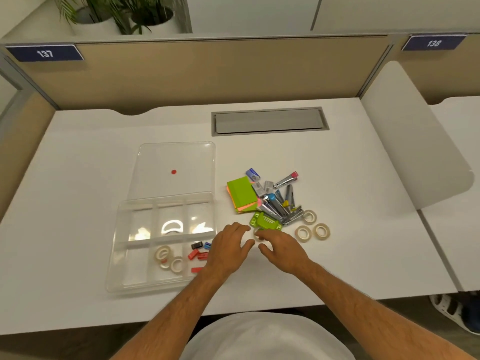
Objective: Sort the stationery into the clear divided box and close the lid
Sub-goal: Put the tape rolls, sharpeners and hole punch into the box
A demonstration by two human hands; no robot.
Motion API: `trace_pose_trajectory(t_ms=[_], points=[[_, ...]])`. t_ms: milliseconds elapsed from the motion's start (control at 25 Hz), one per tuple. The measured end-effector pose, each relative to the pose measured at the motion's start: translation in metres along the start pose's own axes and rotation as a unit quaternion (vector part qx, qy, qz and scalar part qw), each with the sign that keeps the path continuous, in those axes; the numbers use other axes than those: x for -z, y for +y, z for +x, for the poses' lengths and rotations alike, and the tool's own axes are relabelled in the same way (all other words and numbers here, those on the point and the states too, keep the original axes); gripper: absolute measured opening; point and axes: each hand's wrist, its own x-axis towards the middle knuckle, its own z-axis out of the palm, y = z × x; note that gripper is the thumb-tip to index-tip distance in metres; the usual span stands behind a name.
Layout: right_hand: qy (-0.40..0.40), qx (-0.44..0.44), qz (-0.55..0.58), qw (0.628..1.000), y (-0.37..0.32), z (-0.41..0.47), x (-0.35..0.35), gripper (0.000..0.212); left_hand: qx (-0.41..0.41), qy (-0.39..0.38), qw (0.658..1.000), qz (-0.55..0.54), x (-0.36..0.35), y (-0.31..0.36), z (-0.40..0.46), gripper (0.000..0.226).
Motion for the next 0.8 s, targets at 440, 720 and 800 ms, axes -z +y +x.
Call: trace_pose_trajectory(t_ms=[440,720,800], points=[[-0.068,-0.076,-0.149,0.983,0.105,-0.055,0.041,0.074,0.127,-0.067,0.988,0.048,-0.065,0.038,0.033,0.057],[-0.057,-0.079,-0.126,0.987,0.123,-0.064,0.051,0.069,0.161,-0.048,0.984,0.065,-0.073,0.043,0.043,0.064],[-0.052,-0.078,-0.114,0.989,0.125,-0.062,0.054,0.066,0.146,-0.050,0.983,0.098,-0.071,0.041,0.045,0.055]])
